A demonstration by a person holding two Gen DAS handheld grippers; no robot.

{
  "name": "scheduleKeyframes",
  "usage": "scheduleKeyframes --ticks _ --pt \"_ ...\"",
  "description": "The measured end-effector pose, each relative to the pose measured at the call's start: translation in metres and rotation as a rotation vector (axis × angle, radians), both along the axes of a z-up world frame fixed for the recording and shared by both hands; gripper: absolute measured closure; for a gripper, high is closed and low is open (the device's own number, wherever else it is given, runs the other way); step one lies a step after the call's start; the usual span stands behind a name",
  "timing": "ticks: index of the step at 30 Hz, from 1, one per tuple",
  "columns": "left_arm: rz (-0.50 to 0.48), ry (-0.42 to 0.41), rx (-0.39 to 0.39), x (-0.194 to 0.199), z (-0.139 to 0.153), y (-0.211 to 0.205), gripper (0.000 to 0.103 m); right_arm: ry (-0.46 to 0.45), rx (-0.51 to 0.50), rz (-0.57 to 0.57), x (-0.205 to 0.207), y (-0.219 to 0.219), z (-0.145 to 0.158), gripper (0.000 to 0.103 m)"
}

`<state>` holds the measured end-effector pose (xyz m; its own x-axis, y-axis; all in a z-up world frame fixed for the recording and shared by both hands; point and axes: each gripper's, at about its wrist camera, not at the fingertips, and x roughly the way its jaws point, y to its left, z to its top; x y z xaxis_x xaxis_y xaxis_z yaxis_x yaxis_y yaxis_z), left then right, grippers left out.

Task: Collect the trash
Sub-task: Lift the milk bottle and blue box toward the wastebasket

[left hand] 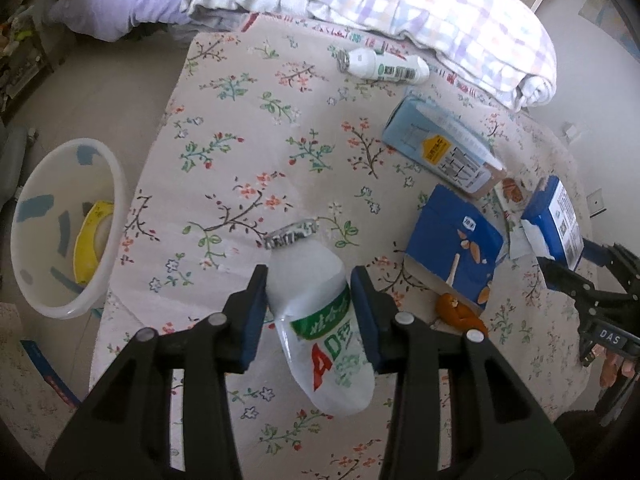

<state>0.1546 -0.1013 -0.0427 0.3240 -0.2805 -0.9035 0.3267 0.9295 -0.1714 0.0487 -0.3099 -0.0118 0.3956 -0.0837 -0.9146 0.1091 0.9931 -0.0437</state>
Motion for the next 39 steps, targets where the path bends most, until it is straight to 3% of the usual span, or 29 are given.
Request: scheduleKeyframes --ticks 10,20,32,39 --pt "0.021 -0.049 -0.048 -0.003 0.021 0.009 0.065 -0.061 0.089 -0.031 -0.01 0.009 0.02 0.03" --pt "0.049 -0.072 -0.078 0.001 0.031 0.023 0.065 -0.101 0.159 0.025 0.006 0.049 0.032 0.03" --pt "0.151 -0.111 -0.102 0.013 0.043 0.074 0.065 -0.108 0.202 0.072 0.032 0.095 0.03 0.03" --pt "0.217 -0.146 -0.074 0.022 0.045 0.116 0.065 -0.113 0.239 0.109 0.046 0.127 0.024 0.03"
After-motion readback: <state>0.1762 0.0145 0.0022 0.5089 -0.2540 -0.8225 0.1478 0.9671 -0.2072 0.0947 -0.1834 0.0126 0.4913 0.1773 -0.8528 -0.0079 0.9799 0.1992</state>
